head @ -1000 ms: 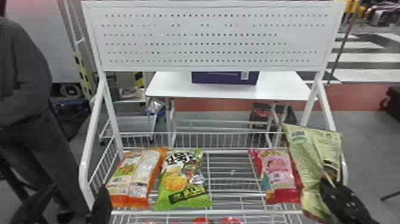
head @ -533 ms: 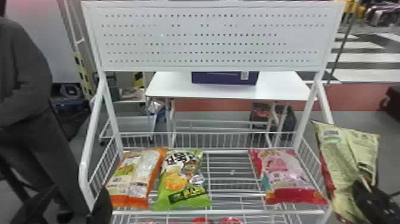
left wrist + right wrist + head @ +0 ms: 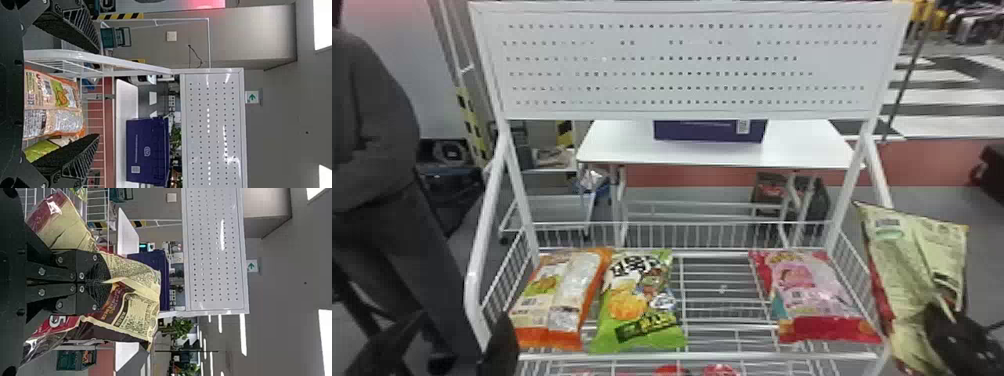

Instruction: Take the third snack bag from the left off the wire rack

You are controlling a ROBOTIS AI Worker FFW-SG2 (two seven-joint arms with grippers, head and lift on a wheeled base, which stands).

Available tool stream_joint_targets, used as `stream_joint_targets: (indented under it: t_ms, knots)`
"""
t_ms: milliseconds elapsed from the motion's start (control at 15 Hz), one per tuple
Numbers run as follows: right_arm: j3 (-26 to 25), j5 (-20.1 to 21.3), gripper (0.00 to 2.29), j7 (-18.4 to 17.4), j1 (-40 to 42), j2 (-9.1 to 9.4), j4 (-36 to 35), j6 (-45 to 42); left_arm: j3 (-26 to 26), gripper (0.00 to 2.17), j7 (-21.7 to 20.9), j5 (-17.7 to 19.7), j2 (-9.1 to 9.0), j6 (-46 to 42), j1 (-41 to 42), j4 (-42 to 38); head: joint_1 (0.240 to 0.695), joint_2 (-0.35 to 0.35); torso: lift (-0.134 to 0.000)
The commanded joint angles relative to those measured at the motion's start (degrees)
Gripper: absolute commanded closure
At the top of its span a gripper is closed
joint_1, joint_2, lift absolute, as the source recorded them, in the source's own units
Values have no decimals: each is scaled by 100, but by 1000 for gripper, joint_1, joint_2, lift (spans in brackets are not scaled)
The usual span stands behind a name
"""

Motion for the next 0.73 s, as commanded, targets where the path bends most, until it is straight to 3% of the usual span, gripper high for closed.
stream_joint_targets:
  t_ms: [0, 667]
  knots:
    - [-1, -1, 2192, 0, 4, 0, -8, -16, -1, 137, -1, 0, -8, 2, -9, -1, 499, 0, 0]
    - [-1, -1, 2192, 0, -13, -9, -8, -34, -1, 137, -1, -9, -8, 2, -44, 26, 499, 0, 0]
